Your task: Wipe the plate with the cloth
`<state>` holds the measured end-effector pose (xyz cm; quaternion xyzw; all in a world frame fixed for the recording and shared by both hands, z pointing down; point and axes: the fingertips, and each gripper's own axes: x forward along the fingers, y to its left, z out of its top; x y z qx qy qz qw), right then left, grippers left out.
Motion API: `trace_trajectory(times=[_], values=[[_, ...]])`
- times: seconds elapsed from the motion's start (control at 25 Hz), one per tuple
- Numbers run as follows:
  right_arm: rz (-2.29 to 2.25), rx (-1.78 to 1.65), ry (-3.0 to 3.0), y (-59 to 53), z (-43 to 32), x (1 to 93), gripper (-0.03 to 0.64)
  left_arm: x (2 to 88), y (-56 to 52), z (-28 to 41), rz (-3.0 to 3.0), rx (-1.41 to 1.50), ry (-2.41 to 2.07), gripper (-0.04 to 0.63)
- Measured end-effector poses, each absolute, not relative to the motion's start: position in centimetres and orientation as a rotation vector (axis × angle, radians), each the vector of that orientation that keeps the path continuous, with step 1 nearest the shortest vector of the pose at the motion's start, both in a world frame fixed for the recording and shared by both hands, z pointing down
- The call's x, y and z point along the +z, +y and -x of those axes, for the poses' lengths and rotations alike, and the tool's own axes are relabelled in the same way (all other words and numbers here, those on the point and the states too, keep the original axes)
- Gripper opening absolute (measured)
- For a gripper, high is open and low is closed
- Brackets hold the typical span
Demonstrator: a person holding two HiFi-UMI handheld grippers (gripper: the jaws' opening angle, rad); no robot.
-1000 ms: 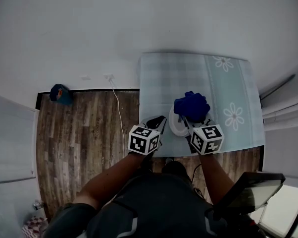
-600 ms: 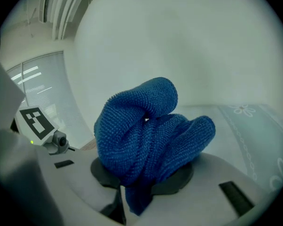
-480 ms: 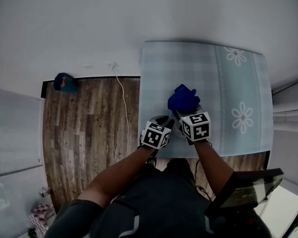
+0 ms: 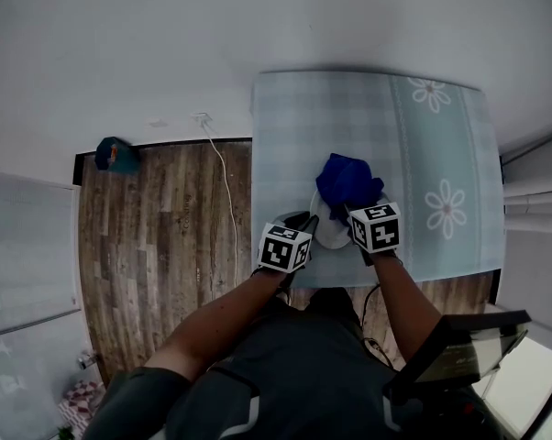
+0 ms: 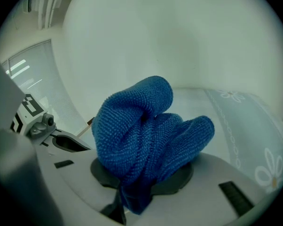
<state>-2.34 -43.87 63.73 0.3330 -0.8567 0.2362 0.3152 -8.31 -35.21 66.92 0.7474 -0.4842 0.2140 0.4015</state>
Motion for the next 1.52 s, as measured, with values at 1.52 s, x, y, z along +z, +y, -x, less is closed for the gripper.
trace_trajectory(times=[1.52], values=[[-0.6,0.822,-2.257,-36.4,7.5,63.1,0.118,65.1,-33.3,12.0,-1.917,0.47,-1.295,0.078]])
